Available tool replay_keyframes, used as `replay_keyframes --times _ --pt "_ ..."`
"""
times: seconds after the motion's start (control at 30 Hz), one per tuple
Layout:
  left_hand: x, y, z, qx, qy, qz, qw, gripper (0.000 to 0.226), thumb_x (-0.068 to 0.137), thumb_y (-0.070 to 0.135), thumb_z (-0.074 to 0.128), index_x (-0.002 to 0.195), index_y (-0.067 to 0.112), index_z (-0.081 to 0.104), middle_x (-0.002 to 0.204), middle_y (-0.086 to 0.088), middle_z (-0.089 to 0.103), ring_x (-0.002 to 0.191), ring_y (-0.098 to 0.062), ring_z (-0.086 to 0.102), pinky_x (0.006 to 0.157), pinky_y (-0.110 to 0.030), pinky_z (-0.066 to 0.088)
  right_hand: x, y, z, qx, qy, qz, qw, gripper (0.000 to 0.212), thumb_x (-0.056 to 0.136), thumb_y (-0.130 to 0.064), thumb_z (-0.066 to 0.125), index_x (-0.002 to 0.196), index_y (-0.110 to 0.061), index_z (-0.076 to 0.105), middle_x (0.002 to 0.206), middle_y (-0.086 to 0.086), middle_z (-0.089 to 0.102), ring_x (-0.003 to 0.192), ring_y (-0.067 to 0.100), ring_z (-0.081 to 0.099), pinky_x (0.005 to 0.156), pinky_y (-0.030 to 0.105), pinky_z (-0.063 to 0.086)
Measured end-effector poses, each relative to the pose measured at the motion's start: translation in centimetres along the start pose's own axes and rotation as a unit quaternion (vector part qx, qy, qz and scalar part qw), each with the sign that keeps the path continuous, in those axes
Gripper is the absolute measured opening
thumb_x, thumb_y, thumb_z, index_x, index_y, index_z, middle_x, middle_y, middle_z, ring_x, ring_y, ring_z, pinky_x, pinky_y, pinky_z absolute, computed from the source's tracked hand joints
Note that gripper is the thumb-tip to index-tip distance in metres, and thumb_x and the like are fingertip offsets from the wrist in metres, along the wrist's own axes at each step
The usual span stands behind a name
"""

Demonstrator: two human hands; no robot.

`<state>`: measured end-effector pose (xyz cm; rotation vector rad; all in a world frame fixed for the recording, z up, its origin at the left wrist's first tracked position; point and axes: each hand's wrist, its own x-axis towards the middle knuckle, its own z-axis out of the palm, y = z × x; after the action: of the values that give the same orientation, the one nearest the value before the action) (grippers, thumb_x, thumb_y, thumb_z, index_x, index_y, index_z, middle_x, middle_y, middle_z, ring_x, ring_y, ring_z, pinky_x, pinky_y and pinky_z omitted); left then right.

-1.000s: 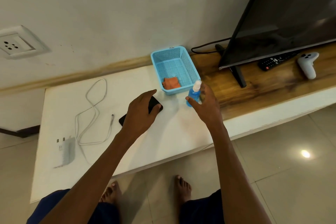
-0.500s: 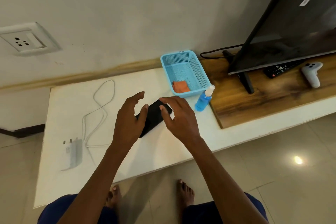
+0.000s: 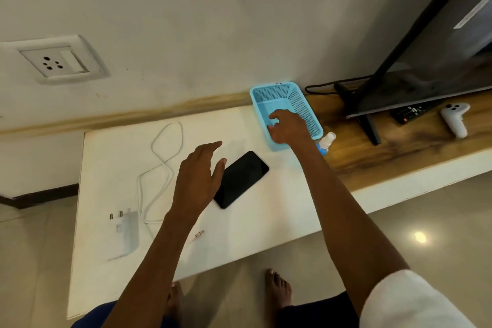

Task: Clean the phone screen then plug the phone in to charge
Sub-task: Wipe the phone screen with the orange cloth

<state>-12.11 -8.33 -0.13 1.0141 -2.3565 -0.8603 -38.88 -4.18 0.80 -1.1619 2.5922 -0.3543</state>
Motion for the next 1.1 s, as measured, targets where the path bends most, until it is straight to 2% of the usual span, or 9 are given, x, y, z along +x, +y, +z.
replay_keyframes --times 0.13,0.37,0.5,0.57,0.67,0.8,0.93,1.03,1.1 --pt "0.0 -0.8 -1.0 -0.008 0.008 -0.008 1.000 0.040 0.100 0.030 0.054 0.138 0.020 0.053 0.136 0.001 0.059 0.120 -0.020 0.058 0.104 -0.041 0.045 1.4 0.3 0.9 -0.100 -0.029 0.000 0.995 0.039 0.100 -0.038 0.048 0.126 -0.011 0.060 0.123 0.012 0.064 0.112 0.032 0.060 0.095 0.040 0.044" --pt "-0.4 -2.1 -2.1 -0.002 0.017 -0.002 1.000 0.036 0.099 0.029 0.056 0.133 0.018 0.057 0.130 0.001 0.062 0.116 -0.022 0.061 0.101 -0.044 0.046 1.5 -0.1 0.4 -0.118 0.019 0.023 0.993 0.035 0.094 -0.039 0.054 0.105 -0.007 0.062 0.100 0.012 0.067 0.095 0.031 0.065 0.079 0.036 0.045" --pt "-0.6 -2.9 -2.7 0.013 0.030 -0.003 0.999 0.032 0.098 0.029 0.058 0.128 0.018 0.062 0.125 0.002 0.065 0.104 -0.023 0.064 0.096 -0.043 0.049 -1.4 -2.3 -3.0 0.089 0.091 -0.002 0.992 0.030 0.095 -0.049 0.058 0.099 -0.020 0.060 0.089 -0.005 0.066 0.080 0.016 0.063 0.069 0.030 0.046" --pt "-0.8 -3.3 -2.9 0.023 0.029 -0.010 0.999 0.032 0.097 0.029 0.060 0.127 0.019 0.063 0.122 0.002 0.066 0.102 -0.023 0.065 0.094 -0.043 0.049 -4.9 -3.3 -3.7 0.269 0.044 -0.039 0.961 0.016 0.093 -0.041 0.065 0.097 -0.026 0.061 0.089 -0.010 0.068 0.081 0.013 0.067 0.068 0.027 0.054" --pt "-1.5 -3.9 -3.0 0.053 -0.004 -0.018 0.998 0.034 0.094 0.031 0.064 0.125 0.018 0.065 0.119 -0.001 0.068 0.105 -0.026 0.064 0.094 -0.041 0.048 -10.6 -3.9 -2.0 0.473 -0.070 -0.023 0.878 0.008 0.087 -0.026 0.074 0.094 -0.028 0.070 0.085 -0.005 0.074 0.076 0.011 0.071 0.062 0.026 0.058" --pt "-2.5 -5.2 -2.7 0.109 -0.074 0.010 0.991 0.043 0.092 0.041 0.065 0.129 0.020 0.062 0.125 0.000 0.065 0.115 -0.023 0.060 0.099 -0.035 0.041 -15.8 -2.8 2.6 0.540 -0.110 0.049 0.833 0.010 0.090 -0.024 0.072 0.098 -0.029 0.075 0.095 -0.004 0.076 0.081 0.011 0.073 0.062 0.024 0.057" --pt "-3.6 -6.5 -2.1 0.169 -0.114 0.020 0.979 0.064 0.086 0.061 0.060 0.139 0.025 0.053 0.142 0.003 0.053 0.134 -0.020 0.046 0.113 -0.039 0.033 -16.4 -2.3 4.9 0.603 -0.042 0.156 0.781 0.017 0.092 -0.011 0.067 0.103 -0.023 0.071 0.100 0.001 0.074 0.082 0.011 0.074 0.062 0.025 0.058" --pt "-4.7 -6.7 -1.4 0.196 -0.119 0.000 0.973 0.086 0.078 0.075 0.056 0.147 0.026 0.041 0.155 0.002 0.037 0.145 -0.024 0.028 0.120 -0.045 0.017 -14.5 -3.6 5.0 0.598 -0.017 0.133 0.790 0.022 0.092 -0.005 0.061 0.112 -0.012 0.070 0.103 0.010 0.074 0.091 0.020 0.073 0.073 0.033 0.061" --pt "-4.9 -6.7 -1.0 0.203 -0.122 -0.014 0.971 0.096 0.074 0.082 0.050 0.150 0.026 0.034 0.161 0.002 0.025 0.150 -0.025 0.013 0.121 -0.047 0.004 -13.9 -4.5 5.3 0.582 -0.017 0.113 0.805 0.020 0.091 -0.006 0.064 0.107 -0.014 0.071 0.100 0.009 0.074 0.093 0.023 0.071 0.074 0.032 0.061"
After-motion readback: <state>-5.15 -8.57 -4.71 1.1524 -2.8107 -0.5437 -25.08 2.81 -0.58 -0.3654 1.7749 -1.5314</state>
